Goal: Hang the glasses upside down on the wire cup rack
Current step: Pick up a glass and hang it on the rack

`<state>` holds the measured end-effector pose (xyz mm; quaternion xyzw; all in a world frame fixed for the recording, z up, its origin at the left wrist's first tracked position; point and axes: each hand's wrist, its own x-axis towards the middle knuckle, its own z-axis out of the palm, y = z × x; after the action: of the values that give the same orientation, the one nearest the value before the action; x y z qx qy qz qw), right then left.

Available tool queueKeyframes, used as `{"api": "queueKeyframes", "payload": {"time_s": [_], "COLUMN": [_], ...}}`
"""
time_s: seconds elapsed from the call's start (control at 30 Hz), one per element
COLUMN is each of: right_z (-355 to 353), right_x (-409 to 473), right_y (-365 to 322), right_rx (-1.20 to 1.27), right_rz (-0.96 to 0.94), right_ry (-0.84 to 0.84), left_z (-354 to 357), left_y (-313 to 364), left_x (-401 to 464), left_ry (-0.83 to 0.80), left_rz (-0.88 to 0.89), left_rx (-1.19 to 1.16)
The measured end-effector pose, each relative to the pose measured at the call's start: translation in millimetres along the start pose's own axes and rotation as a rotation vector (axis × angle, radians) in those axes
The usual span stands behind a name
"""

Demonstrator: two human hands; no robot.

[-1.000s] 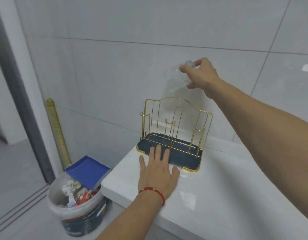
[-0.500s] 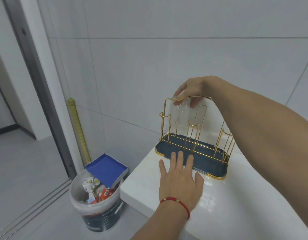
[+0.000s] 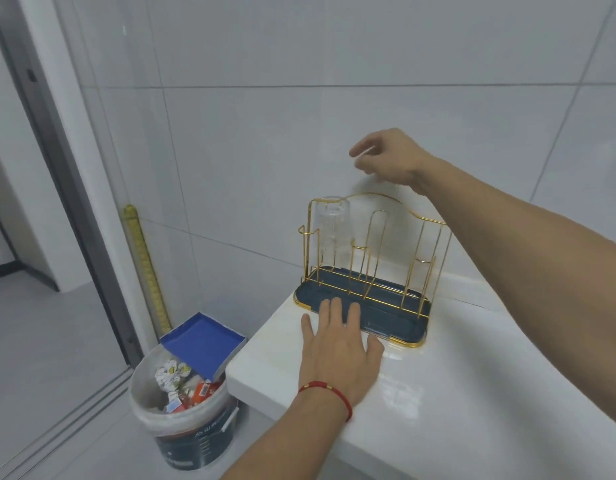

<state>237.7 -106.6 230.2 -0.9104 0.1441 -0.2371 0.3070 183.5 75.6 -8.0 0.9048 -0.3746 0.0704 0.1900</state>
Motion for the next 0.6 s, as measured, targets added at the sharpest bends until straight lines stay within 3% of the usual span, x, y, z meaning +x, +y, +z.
{"api": "queueKeyframes", "payload": {"time_s": [0.1, 0.23, 0.47, 0.6], "right_z": [-18.6, -22.4, -7.4, -33.9], "right_x": [-62.5, -173.5, -354.4, -407.7], "right_y": [7.4, 47.6, 158.5, 186.3], "right_rx": [-0.018, -0.079, -0.258, -0.214], "right_rz": [-0.217, -0.322, 0.15, 0.321], "right_ry": [0.306, 0.438, 0.246, 0.356], "left_z": [-1.0, -8.4, -19.0, -7.0], "left_y": [0.1, 2.9, 32.2, 125.3], "left_x": [-2.6, -5.2, -22.5, -39.8], "left_ry": [0.079, 0.127, 0.218, 0.224], "left_rz": [0.016, 0.069, 0.272, 0.403], "left_rx": [0.001, -0.044, -0.174, -0.362]}}
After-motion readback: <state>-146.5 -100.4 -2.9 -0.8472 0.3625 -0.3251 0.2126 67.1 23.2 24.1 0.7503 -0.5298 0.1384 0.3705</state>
